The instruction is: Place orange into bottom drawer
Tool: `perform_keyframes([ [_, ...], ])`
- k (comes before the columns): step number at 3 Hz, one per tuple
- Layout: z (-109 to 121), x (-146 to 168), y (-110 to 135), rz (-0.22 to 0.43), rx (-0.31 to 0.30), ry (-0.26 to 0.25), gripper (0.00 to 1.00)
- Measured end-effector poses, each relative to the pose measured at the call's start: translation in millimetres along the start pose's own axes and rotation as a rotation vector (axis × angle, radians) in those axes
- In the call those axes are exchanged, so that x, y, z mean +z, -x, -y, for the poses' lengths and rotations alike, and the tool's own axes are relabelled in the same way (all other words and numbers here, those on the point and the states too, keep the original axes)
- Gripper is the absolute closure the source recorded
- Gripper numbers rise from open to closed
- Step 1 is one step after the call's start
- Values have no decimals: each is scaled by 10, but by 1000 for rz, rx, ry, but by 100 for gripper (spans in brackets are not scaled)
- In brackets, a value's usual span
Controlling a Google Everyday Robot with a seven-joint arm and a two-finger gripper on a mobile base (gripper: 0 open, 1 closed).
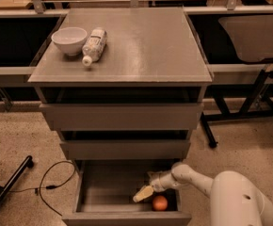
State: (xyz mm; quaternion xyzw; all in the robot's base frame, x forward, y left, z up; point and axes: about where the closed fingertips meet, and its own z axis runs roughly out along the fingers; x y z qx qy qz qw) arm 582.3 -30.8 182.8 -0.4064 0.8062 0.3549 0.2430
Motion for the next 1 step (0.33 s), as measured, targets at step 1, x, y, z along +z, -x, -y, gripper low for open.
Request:
perform_keyframes([
  [1, 0, 0, 0, 0, 0, 0, 0],
])
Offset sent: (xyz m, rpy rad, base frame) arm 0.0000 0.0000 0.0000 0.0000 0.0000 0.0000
